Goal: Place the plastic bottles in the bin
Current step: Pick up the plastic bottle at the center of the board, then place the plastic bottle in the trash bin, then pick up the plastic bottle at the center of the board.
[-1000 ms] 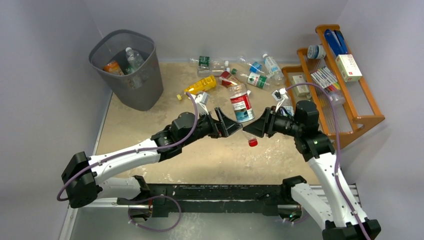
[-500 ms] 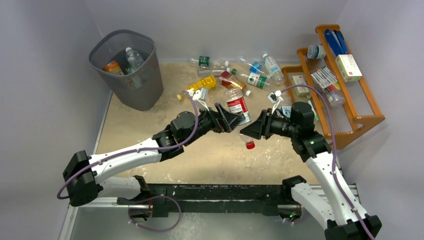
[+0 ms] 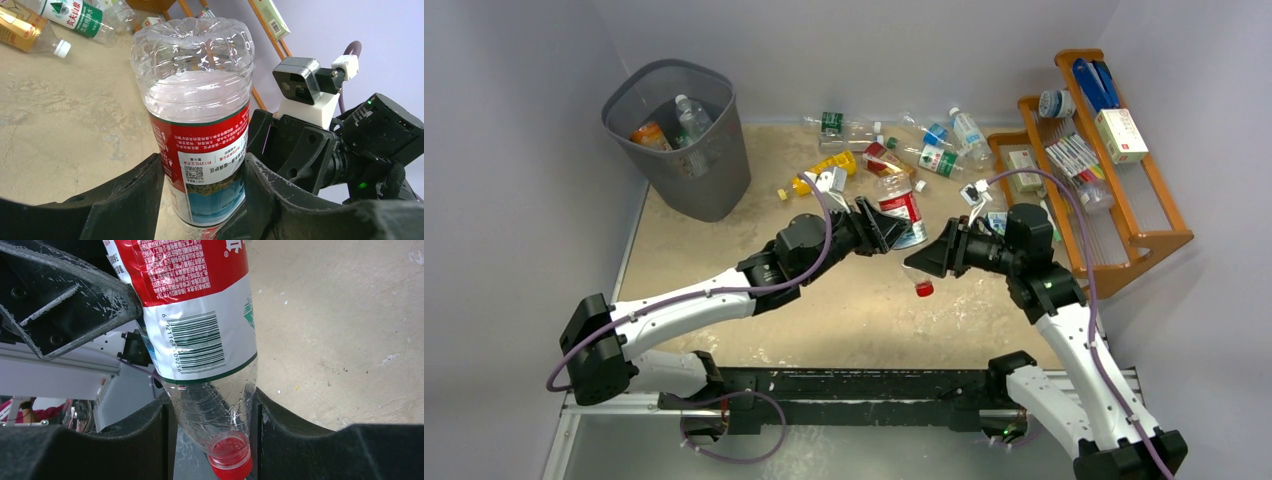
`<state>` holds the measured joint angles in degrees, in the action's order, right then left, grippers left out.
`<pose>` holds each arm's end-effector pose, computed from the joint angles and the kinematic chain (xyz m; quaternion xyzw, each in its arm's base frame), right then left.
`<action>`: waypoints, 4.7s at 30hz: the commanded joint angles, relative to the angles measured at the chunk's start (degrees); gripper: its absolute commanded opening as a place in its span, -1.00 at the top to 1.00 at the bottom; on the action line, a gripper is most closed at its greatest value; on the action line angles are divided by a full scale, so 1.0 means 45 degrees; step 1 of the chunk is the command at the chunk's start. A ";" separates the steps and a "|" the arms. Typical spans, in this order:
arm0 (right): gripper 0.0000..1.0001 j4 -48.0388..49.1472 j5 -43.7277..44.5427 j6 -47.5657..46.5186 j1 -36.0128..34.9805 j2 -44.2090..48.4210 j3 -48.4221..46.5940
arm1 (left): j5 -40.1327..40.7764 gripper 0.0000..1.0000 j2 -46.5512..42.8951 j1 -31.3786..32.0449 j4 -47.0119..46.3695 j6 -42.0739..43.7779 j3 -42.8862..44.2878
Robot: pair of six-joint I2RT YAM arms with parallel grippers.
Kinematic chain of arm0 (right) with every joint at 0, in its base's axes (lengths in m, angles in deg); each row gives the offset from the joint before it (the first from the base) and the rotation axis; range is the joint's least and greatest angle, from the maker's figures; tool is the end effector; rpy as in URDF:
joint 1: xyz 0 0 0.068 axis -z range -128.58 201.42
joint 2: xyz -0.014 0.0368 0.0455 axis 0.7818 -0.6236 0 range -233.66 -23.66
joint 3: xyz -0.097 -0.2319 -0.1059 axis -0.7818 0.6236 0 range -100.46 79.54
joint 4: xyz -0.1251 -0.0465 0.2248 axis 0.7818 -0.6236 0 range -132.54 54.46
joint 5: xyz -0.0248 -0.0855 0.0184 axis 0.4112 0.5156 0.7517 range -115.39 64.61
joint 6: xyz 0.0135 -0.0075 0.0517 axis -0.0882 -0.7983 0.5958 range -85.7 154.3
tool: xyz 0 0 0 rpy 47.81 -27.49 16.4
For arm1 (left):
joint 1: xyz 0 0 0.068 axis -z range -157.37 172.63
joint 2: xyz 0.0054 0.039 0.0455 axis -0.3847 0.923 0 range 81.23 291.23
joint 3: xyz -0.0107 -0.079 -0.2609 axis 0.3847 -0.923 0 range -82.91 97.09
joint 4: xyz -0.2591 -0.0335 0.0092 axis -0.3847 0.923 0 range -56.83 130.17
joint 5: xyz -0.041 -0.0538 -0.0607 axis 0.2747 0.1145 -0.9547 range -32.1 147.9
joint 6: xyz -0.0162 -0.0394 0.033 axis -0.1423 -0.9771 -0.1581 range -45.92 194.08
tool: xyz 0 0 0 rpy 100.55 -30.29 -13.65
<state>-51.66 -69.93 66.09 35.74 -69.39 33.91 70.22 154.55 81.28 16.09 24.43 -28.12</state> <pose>0.1629 0.0717 0.3343 -0.1215 0.7647 0.5010 0.3865 0.1648 -0.2559 0.3428 -0.0187 0.7155 -0.5176 0.4687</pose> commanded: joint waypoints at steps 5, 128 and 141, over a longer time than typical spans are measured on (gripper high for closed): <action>-0.09 0.0646 -0.0651 -0.0067 -0.0128 -0.0074 -0.0379 | 0.0847 0.09 0.0051 0.0023 0.0651 0.0852 0.1218; -0.17 -0.0237 1.2554 -0.3398 0.3493 -1.1512 -0.4027 | -0.7668 -0.71 -0.2350 -1.2750 1.0291 0.3348 0.3040; -0.04 0.0611 0.5241 -0.3218 0.1289 -0.6553 -0.3014 | -0.9025 -0.71 -0.3211 -1.2010 0.9798 0.2087 0.1728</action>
<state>-53.37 -28.35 50.81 41.86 -106.24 18.31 34.88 142.86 26.05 65.82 38.31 -17.52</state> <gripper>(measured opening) 0.635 0.853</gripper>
